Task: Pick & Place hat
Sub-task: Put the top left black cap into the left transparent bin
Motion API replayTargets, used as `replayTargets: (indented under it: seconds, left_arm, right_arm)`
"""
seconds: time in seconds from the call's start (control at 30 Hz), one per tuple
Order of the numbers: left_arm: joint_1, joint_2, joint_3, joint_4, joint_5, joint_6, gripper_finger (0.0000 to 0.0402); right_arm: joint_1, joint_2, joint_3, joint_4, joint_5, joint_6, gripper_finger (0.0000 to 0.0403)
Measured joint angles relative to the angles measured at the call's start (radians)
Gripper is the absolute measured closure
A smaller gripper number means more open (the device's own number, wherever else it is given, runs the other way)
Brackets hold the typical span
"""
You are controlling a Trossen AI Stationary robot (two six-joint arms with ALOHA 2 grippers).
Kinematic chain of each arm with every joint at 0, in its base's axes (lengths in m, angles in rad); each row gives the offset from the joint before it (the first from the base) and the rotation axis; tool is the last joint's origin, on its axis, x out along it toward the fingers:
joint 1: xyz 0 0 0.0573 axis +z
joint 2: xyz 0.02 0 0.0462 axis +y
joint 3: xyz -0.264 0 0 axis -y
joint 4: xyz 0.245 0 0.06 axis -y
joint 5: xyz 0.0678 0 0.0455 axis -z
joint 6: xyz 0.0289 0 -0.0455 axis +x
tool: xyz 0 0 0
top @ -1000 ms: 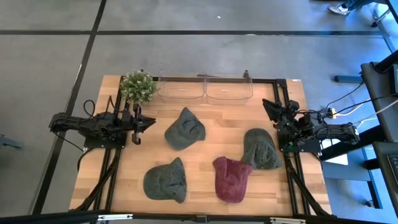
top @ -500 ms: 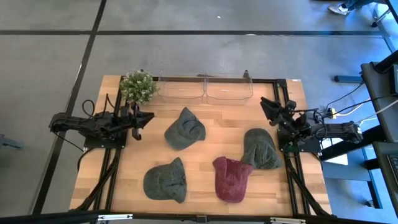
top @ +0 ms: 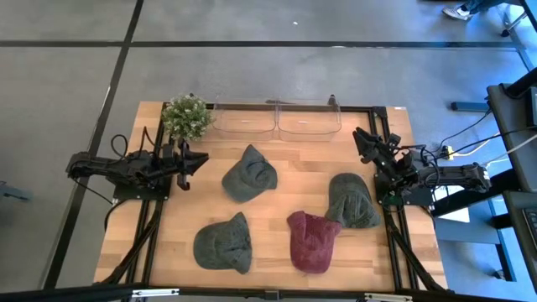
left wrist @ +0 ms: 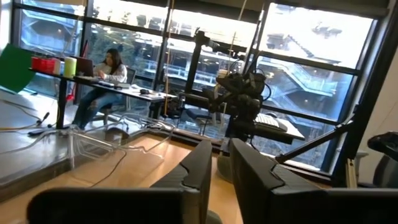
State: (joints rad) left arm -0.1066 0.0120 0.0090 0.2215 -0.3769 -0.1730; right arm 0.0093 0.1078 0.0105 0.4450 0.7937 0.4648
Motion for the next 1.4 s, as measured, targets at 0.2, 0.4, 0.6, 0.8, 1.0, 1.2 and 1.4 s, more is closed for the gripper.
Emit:
replayTargets:
  seconds: [0.2, 0.4, 0.6, 0.8, 1.0, 1.2, 1.4]
  left_arm:
    - [0.000, 0.000, 0.000, 0.000, -0.071, 0.002, 0.0260]
    - [0.000, 0.000, 0.000, 0.000, -0.041, -0.012, 0.0201]
    - [0.003, 0.012, 0.022, 0.064, -0.013, -0.218, 0.0185]
    - [0.006, 0.081, 0.117, 0.140, 0.041, -0.053, 0.0189]
    - [0.006, 0.133, 0.152, 0.225, 0.054, 0.027, 0.0186]
    - [0.006, 0.268, 0.255, 0.223, 0.078, 0.029, 0.0193]
    - [0.007, 0.501, 0.417, 0.221, 0.132, 0.109, 0.0202]
  right_arm:
    - [0.000, 0.000, 0.000, -0.001, 0.000, 0.000, 0.0114]
    - [0.000, 0.000, 0.000, -0.001, 0.000, 0.001, 0.0114]
    - [0.000, 0.000, 0.000, -0.001, 0.000, 0.003, 0.0114]
    - [0.000, 0.000, 0.000, -0.008, 0.001, -0.003, 0.0114]
    - [0.000, 0.000, 0.000, -0.021, 0.001, 0.003, 0.0114]
    - [0.000, 0.000, 0.000, -0.023, 0.001, 0.001, 0.0114]
    - [0.000, 0.000, 0.000, -0.023, 0.001, 0.000, 0.0114]
